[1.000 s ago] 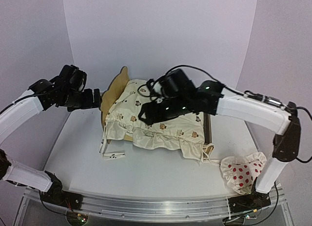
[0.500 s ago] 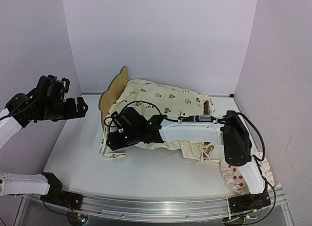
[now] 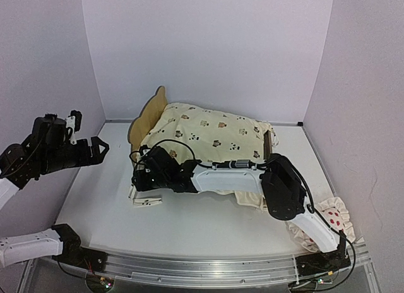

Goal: Set up the pet bed

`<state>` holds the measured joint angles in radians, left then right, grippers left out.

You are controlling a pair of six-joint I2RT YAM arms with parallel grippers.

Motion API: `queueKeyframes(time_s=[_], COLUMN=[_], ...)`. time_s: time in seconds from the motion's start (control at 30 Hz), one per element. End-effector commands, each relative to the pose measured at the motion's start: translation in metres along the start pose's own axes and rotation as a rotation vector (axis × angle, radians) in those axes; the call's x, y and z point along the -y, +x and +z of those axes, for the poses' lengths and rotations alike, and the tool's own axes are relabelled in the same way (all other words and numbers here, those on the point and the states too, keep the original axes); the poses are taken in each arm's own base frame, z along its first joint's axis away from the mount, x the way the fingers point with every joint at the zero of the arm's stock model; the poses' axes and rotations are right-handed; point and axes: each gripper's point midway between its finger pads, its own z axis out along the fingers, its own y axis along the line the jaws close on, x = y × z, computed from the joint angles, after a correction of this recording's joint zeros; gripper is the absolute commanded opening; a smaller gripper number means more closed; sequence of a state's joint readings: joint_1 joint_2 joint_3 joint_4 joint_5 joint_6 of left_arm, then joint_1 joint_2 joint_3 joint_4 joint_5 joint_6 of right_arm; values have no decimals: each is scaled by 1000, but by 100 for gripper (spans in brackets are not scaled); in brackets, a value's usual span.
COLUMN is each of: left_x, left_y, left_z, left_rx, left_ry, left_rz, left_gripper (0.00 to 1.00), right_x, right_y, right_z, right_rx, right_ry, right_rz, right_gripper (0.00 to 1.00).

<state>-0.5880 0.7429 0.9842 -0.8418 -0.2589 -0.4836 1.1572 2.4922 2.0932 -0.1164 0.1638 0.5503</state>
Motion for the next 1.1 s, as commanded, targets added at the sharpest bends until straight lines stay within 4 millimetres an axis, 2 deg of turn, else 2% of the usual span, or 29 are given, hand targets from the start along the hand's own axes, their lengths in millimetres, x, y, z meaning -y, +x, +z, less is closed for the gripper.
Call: queueKeyframes(time_s=[0.0,0.17,0.43,0.47,0.57,0.7,0.87,1.07], left_x=[13,16,18,18,19,23,44,62], left_y=[-12,-11,-10,-9,-8,-7,-5,-13], left_z=[-7,-4,-1,-1,1,5,8,11], left_rx=[78,74,67,66,58,33,-15,-28], left_ry=[93,103,112,112,111,121,212,275], left_rz=[19,35,43,44,50,62,64,60], left_gripper=[97,96,95,95,94,91,88,82], right_x=[-11,-10,-2,-2,-4,-1,3,20], right_y=[-23,-23,-26,-28,-32,-47,-88,-134], right_z=[9,17,9,7,-1,-25,-72,-111], right_rx=[102,123,145,149,153,180,256,314], right_ry=[-17,-14,29,30,30,68,123,146], right_rz=[7,5,-34,-42,-73,-136,-211,-227], right_gripper=[54,46,2,0,0,0,0,0])
